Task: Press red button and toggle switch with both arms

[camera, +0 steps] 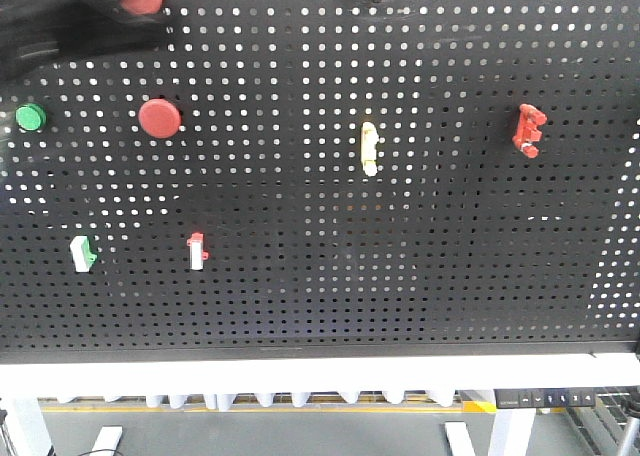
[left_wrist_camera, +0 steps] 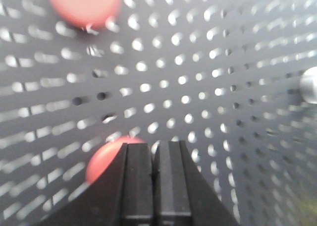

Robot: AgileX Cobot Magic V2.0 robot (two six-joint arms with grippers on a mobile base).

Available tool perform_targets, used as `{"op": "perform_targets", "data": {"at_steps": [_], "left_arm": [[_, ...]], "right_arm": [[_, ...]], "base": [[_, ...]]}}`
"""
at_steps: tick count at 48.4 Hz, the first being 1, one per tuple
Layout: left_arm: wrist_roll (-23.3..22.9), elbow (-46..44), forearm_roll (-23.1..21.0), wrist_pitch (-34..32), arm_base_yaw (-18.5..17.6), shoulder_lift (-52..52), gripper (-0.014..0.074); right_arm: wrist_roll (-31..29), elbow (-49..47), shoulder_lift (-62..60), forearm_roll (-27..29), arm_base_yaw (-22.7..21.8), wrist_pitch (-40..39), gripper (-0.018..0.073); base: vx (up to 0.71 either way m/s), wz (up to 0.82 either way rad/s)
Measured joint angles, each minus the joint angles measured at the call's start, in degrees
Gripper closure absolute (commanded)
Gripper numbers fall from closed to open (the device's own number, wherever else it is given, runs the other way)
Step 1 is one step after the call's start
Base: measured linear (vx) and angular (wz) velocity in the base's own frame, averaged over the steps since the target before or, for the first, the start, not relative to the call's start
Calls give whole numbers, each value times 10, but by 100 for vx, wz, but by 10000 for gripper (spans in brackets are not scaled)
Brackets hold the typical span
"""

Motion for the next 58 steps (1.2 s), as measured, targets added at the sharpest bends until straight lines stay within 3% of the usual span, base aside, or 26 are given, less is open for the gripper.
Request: {"op": "perform_targets", "data": {"at_steps": [7, 14, 22, 29, 34, 58], "left_arm": [[0, 86, 0, -53, 0, -54, 594], [1, 127, 0, -58, 0, -83, 594], [2, 132, 0, -71, 0, -93, 594], [2, 132, 0, -70, 0, -93, 594], [2, 132, 0, -69, 0, -93, 594], [2, 132, 0, -70, 0, -93, 594]], "right_arm": [[0, -2, 15, -1, 0, 10, 559], [20, -23, 47, -12, 0, 16, 559], [90, -83, 105, -106, 6, 18, 559], [154, -155, 162, -209, 53, 17, 559], [170, -203, 205, -244, 90, 15, 559], [205, -450, 417, -258, 224, 24, 559]], "base": [[0, 0], [0, 0], [0, 0], [0, 0], [0, 0], [0, 0]]}}
